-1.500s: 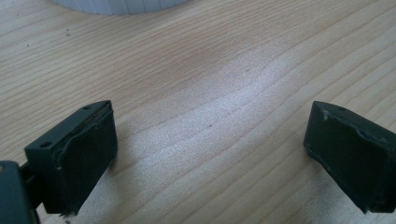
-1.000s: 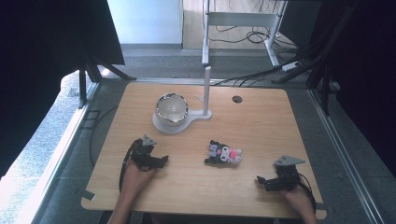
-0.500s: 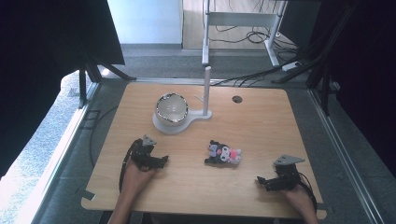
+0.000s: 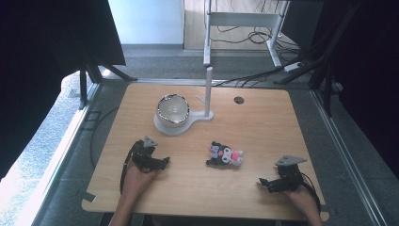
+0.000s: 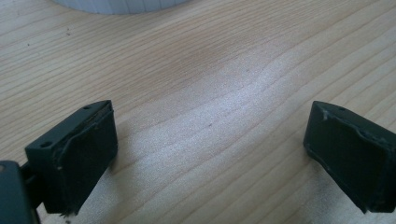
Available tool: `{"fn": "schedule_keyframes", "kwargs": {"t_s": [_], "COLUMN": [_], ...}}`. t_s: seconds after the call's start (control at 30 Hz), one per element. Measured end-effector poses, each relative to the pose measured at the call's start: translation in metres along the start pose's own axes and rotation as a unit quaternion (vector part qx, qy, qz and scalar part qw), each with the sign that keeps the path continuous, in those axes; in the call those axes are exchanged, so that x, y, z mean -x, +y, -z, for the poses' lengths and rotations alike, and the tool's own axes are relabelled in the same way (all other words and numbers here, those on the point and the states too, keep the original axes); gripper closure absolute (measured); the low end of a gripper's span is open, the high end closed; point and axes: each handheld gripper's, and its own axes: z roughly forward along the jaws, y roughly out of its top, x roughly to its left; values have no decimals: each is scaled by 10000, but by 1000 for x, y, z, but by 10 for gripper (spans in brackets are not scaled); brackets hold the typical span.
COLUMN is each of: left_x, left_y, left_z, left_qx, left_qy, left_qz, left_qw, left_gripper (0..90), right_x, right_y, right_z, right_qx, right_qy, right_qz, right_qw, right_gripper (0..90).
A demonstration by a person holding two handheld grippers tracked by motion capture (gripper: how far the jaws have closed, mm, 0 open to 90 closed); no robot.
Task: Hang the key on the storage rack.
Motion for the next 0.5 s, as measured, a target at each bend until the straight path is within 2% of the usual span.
{"fn": "schedule_keyframes", "kwargs": {"t_s": [0.5], "left_x": [0], "left_y": [0], "left_z": [0], "left_qx": [1], "left_qy": [0], "left_qz": [0], "left_qw": [10000], "left_gripper": [28], "right_x": [-1], "right_y": [14], "right_z": [2], "right_qx": [-281], "right_qy": [73], "right_qz": [223], "right_qw": [9993], "right_gripper": [0]}}
